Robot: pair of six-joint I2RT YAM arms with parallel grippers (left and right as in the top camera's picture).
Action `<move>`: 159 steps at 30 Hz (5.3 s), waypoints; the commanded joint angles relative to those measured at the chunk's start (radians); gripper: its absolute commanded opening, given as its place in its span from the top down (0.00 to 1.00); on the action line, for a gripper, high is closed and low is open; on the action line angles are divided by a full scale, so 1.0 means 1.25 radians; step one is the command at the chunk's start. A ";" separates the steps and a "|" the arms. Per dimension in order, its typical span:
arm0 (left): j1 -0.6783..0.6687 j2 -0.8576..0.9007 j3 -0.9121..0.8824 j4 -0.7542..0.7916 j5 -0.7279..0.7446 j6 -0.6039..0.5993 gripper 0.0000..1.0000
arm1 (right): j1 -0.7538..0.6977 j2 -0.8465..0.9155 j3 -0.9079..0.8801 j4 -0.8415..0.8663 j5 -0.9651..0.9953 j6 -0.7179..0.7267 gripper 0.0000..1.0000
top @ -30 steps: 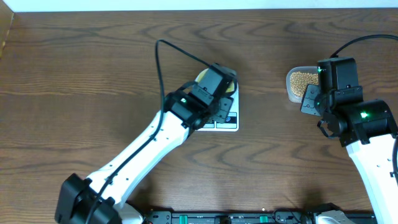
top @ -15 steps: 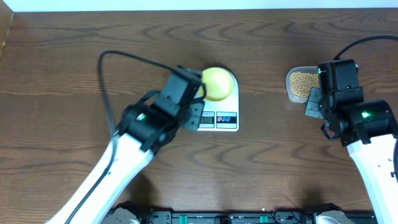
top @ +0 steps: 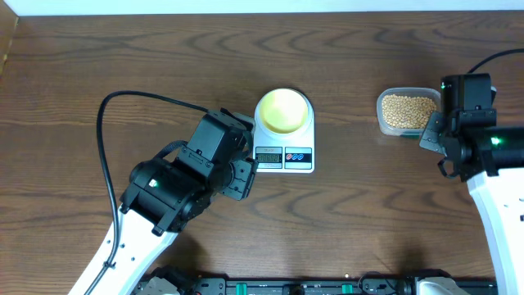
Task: Scoop item into bowl and weigh 50g on scale
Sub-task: 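Lower the scoop into the soybean tub with the right gripper, then drag the scoop through the soybeans and lift it out full, then carry the filled scoop over the yellow bowl with the right gripper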
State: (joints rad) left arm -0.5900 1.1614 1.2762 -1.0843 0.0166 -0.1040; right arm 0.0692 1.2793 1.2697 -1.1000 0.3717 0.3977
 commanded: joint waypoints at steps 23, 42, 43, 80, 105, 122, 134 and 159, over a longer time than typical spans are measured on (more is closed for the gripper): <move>0.001 0.002 0.015 0.037 0.011 0.020 0.04 | -0.015 0.171 0.019 0.114 0.018 -0.073 0.99; 0.001 0.002 0.014 0.037 0.011 0.020 0.04 | -0.014 0.326 0.019 0.241 0.002 -0.150 0.99; 0.001 0.002 0.014 0.037 0.011 0.020 0.04 | -0.014 0.334 0.019 0.244 -0.006 -0.152 0.99; 0.001 0.002 0.014 0.037 0.011 0.020 0.03 | -0.257 0.380 0.072 0.172 -0.609 -0.149 0.99; 0.001 0.002 0.014 0.037 0.011 0.020 0.03 | -0.438 0.508 0.071 0.225 -1.032 -0.282 0.99; 0.001 0.002 0.014 0.037 0.011 0.020 0.03 | -0.526 0.510 0.070 0.155 -1.213 -0.339 0.99; 0.001 0.002 0.014 0.037 0.011 0.020 0.03 | -0.527 0.510 0.070 0.137 -1.434 -0.352 0.99; 0.001 0.002 0.014 0.037 0.011 0.020 0.03 | -0.173 0.509 0.070 0.267 -1.544 -0.262 0.99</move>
State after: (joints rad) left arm -0.5900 1.1614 1.2762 -1.0397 0.0246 -0.0883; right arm -0.1947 1.9121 1.3464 -0.8188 -1.5223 -0.0006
